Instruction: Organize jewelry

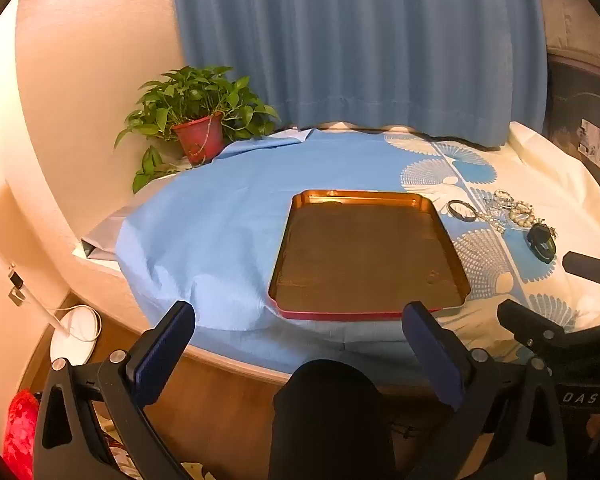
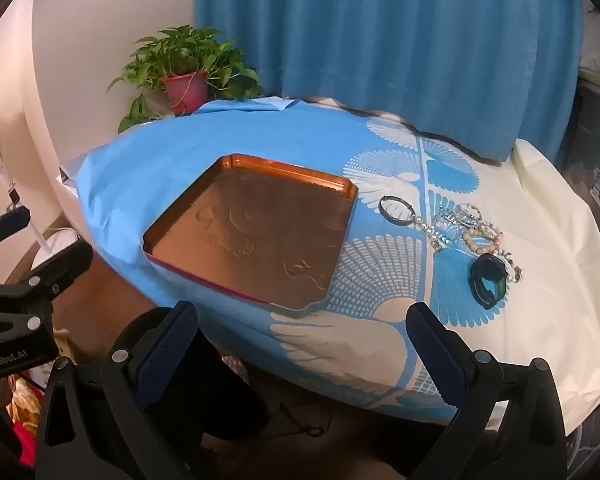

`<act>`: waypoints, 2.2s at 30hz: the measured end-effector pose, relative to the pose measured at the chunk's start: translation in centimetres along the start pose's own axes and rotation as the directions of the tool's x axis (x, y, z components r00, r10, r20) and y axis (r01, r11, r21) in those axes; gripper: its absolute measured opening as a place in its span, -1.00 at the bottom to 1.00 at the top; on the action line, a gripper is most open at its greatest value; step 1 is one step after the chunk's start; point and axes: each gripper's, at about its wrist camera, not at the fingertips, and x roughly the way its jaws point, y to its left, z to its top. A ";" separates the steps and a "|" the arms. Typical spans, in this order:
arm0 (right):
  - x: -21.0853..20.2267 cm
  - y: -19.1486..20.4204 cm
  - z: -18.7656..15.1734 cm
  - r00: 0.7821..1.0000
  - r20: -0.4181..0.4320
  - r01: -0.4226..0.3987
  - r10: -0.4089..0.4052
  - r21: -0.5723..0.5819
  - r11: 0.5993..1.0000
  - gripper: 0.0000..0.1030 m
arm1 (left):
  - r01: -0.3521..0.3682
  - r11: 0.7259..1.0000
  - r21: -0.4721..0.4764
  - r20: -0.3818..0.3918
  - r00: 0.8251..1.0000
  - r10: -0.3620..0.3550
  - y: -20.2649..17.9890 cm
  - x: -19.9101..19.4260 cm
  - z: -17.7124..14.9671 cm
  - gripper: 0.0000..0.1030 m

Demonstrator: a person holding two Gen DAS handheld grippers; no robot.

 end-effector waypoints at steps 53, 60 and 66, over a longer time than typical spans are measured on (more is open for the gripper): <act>-0.3 0.5 -0.5 1.000 -0.012 -0.010 0.010 0.010 1.000 1.00 | -0.021 0.999 0.027 -0.014 1.000 0.021 0.1 0.8 -0.8 0.99; -0.3 0.5 -0.5 1.000 -0.013 -0.010 0.011 0.013 1.000 1.00 | -0.022 0.999 0.031 -0.016 1.000 0.022 0.1 0.7 -0.9 0.99; -0.4 0.5 -0.5 1.000 -0.012 -0.011 0.011 0.010 1.000 1.00 | -0.022 0.999 0.028 -0.015 1.000 0.023 0.1 0.7 -0.9 0.99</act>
